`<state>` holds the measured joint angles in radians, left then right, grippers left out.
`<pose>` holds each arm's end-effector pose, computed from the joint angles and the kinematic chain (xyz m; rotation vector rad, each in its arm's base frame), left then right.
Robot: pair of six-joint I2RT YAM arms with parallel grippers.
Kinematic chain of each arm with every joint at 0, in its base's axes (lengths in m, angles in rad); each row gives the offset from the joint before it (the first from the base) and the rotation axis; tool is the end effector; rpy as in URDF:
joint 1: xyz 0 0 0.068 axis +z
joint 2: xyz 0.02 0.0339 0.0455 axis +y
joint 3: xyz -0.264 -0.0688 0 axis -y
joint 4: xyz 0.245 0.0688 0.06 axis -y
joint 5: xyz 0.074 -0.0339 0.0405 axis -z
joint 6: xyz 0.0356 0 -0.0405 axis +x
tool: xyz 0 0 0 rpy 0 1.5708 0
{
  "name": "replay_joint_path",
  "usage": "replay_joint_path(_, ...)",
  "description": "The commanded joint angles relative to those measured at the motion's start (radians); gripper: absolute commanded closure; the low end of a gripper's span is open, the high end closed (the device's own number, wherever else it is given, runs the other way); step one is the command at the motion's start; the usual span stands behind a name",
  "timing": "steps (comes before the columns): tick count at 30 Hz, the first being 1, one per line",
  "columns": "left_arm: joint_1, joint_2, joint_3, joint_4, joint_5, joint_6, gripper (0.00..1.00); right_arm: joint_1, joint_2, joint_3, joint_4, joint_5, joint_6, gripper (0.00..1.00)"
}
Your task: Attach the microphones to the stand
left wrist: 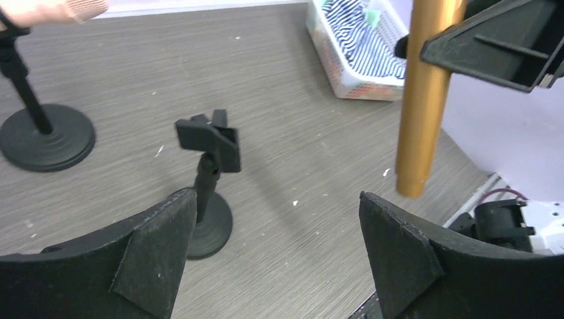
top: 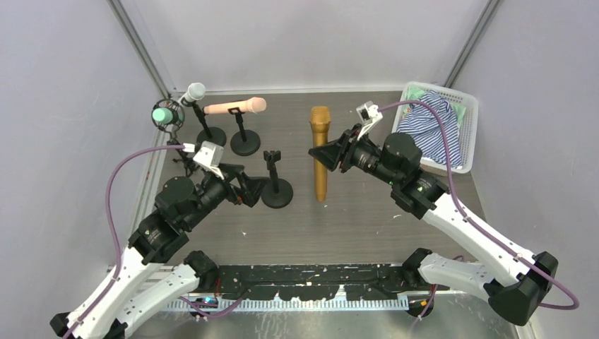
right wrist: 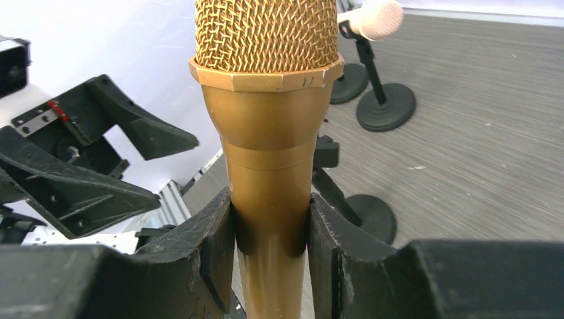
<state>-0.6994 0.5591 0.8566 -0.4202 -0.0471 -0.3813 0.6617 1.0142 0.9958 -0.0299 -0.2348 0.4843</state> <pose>0.0941 -0.0770 0.3693 0.2416 1.7365 -0.7619 0.1804 0.1510 0.3879 -0.3442 1.6928 1.0569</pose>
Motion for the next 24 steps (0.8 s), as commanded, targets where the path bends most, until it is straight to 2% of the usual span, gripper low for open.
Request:
replay_joint_path(1,-0.054,0.032,-0.01,0.206,0.038,-0.036,0.08,0.076,-0.025,-0.033,0.245,0.121,0.012,0.99)
replay_joint_path(5,-0.189,0.101,0.005,0.29,-0.032,-0.013,0.08,0.132,0.0,-0.045,0.349,0.165,0.005,0.99)
replay_joint_path(9,-0.393,0.199,0.014,0.381,-0.189,0.06,0.08,0.149,0.013,-0.063,0.43,0.183,0.009,0.99)
replay_joint_path(11,-0.458,0.237,0.009,0.427,-0.258,0.093,0.07,0.151,0.008,-0.068,0.452,0.18,0.013,0.99)
replay_joint_path(17,-0.485,0.302,-0.02,0.554,-0.326,0.083,0.09,0.153,-0.026,-0.103,0.519,0.1,0.046,0.99)
replay_joint_path(22,-0.485,0.338,-0.006,0.58,-0.365,0.094,0.18,0.152,-0.037,-0.112,0.544,0.004,0.073,0.99)
replay_joint_path(24,-0.484,0.352,0.0,0.581,-0.366,0.099,0.25,0.153,-0.036,-0.122,0.571,-0.022,0.091,0.99)
